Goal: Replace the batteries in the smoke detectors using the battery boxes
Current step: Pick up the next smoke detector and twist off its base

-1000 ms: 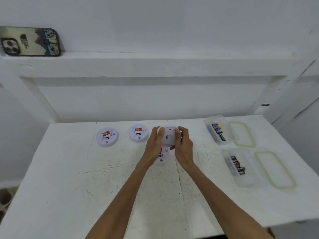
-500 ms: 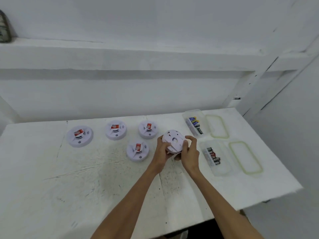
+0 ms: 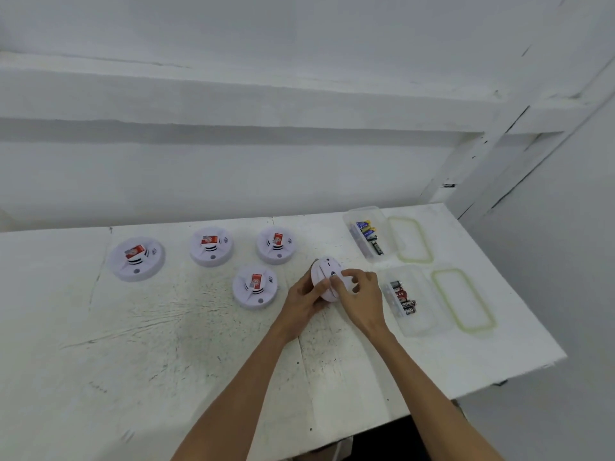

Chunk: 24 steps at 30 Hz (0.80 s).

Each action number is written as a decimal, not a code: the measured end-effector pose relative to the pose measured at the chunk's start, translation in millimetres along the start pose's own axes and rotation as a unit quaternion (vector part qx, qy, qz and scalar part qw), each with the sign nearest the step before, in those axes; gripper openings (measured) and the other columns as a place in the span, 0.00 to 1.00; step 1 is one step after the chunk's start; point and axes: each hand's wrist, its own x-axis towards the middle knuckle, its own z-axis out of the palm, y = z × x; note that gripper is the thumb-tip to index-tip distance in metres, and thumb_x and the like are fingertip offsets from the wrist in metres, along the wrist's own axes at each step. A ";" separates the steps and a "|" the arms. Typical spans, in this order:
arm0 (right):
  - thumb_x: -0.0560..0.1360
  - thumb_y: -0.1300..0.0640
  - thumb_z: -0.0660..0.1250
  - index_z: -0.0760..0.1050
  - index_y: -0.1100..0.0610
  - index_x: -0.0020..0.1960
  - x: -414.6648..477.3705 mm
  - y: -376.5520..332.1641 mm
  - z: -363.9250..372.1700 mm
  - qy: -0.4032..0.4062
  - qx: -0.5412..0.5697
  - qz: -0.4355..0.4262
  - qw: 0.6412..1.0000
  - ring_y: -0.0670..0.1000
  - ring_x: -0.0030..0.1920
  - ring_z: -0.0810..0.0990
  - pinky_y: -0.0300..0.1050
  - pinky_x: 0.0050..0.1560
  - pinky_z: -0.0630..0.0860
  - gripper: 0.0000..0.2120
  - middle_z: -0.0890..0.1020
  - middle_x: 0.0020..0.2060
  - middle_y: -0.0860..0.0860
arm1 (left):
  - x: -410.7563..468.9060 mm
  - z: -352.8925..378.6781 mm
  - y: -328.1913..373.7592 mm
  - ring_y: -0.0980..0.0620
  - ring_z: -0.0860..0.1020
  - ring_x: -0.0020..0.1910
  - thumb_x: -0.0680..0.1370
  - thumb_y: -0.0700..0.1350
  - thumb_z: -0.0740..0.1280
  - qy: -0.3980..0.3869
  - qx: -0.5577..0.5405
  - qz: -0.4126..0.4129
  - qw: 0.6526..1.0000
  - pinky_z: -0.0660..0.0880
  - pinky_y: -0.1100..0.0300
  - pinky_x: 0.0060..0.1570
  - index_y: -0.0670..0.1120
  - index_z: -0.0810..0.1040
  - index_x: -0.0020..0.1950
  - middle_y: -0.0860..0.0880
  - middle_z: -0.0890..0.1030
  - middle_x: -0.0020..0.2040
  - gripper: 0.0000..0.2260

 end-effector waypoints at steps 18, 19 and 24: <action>0.73 0.45 0.76 0.72 0.46 0.66 3.0 1.2 6.3 -0.088 0.166 0.013 0.982 0.43 0.59 0.80 0.41 0.54 0.81 0.25 0.80 0.59 0.42 | 0.6 -3.7 0.1 0.40 0.79 0.70 0.85 0.52 0.64 0.005 -0.055 -0.037 0.998 0.75 0.41 0.70 0.50 0.69 0.80 0.43 0.79 0.71 0.23; 0.73 0.48 0.76 0.72 0.47 0.66 1.9 0.5 6.2 -0.087 0.175 0.011 0.981 0.42 0.58 0.79 0.39 0.52 0.81 0.24 0.79 0.59 0.43 | 0.8 -3.5 0.3 0.40 0.78 0.70 0.85 0.52 0.64 0.005 -0.052 -0.036 0.998 0.75 0.41 0.71 0.49 0.69 0.80 0.43 0.79 0.72 0.23; 0.74 0.55 0.75 0.75 0.51 0.65 0.1 -2.2 5.9 -0.076 0.205 0.009 0.976 0.38 0.53 0.81 0.35 0.46 0.79 0.21 0.81 0.57 0.45 | 0.9 -1.9 0.6 0.43 0.79 0.70 0.85 0.53 0.62 0.009 -0.048 -0.030 0.998 0.78 0.48 0.68 0.48 0.69 0.79 0.43 0.80 0.71 0.23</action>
